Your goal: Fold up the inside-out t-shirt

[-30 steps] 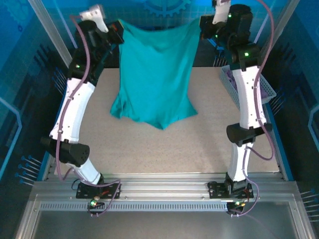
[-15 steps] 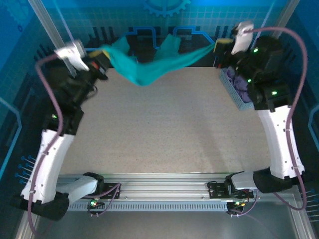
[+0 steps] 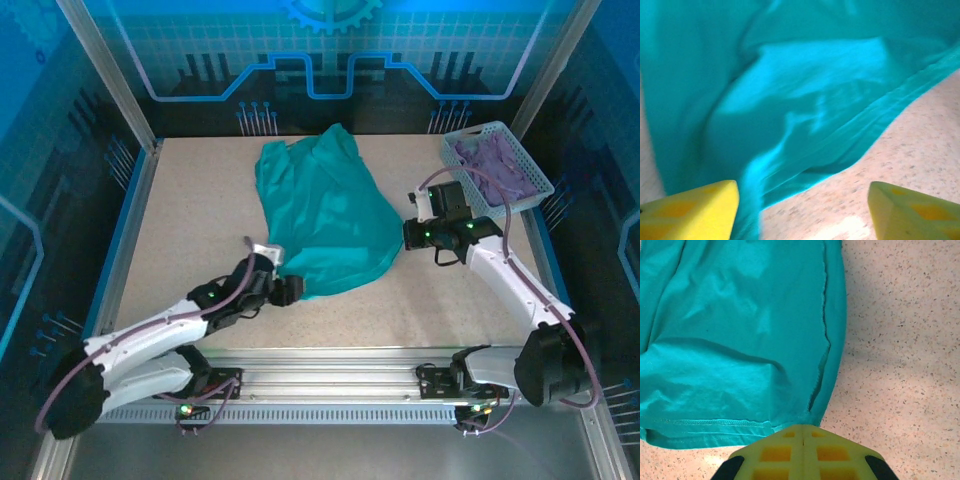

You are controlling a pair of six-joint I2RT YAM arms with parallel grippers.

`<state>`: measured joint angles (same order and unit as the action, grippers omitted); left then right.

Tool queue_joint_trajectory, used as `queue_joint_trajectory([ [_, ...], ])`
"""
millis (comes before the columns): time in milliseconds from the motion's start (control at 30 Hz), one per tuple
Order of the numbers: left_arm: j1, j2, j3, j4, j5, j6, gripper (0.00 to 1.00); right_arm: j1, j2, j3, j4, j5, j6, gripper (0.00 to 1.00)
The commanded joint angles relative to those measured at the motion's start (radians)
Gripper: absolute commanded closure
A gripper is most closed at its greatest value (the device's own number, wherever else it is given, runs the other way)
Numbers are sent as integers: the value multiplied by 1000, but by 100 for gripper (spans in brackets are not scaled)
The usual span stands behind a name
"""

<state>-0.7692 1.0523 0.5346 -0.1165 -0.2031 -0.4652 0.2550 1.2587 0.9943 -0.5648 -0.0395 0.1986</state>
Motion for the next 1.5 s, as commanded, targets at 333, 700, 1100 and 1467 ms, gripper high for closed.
queue_joint_trajectory([
  [333,-81,613,444,199,126,519,33,-104,-24,110,-60,-100,-23,100],
  [700,-35,747,516,169,257,546,34,-109,-33,133,-68,-125,-19,100],
  [1100,3,785,533,140,265,548,38,-109,-21,141,-63,-128,-16,100],
  [1467,30,799,538,137,254,540,63,-109,-12,144,-63,-118,-17,100],
])
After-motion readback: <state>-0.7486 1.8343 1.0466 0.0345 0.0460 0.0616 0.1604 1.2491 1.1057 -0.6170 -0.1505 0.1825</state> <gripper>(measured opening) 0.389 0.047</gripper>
